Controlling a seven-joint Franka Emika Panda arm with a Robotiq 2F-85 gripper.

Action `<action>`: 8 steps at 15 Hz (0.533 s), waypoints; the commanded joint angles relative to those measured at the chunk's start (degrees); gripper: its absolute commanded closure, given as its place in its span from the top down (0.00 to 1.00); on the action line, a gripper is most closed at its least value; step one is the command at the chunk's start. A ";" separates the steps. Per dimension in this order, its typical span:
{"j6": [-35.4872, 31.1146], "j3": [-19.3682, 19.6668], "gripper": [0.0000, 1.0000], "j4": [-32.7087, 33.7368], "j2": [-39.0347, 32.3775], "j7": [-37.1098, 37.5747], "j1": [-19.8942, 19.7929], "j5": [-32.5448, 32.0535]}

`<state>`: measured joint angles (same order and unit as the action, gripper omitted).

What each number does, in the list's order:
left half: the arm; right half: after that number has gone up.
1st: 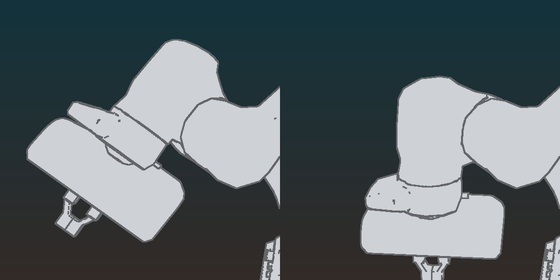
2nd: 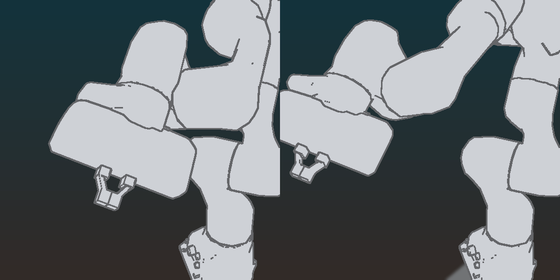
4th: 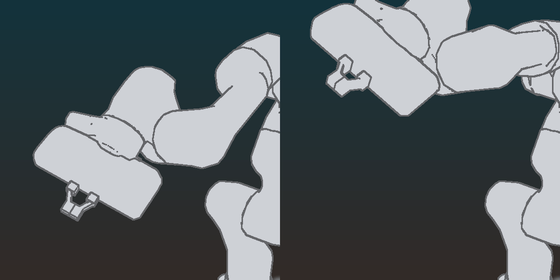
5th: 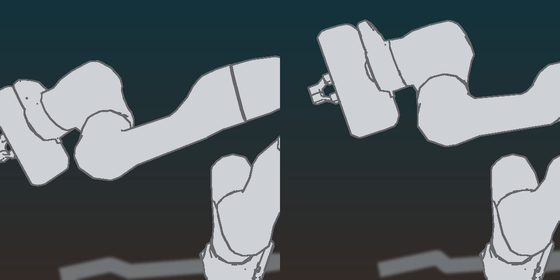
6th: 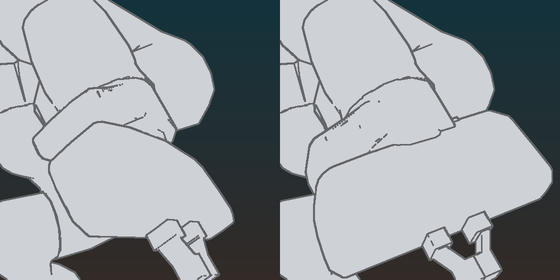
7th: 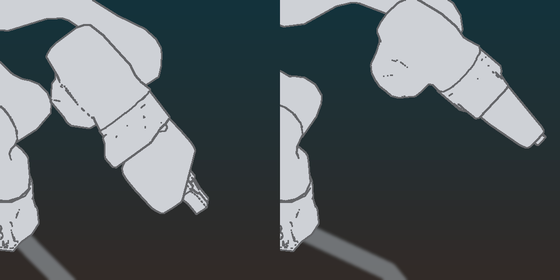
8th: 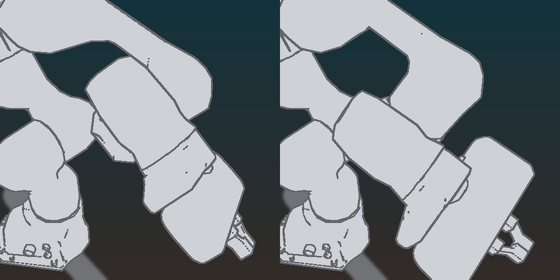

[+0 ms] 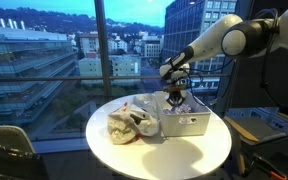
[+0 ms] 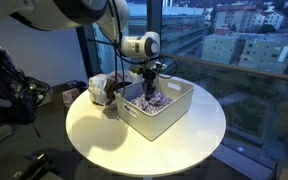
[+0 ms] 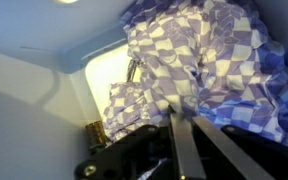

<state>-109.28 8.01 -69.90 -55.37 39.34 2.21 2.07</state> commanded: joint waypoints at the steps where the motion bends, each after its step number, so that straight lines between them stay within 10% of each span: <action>1: 4.53 0.90 0.01 -2.46 6.08 2.01 1.40 -1.27; 8: 2.41 1.61 0.01 -11.93 19.35 4.71 5.74 -8.98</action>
<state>-104.36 8.47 -73.32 -44.45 41.76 4.98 -3.21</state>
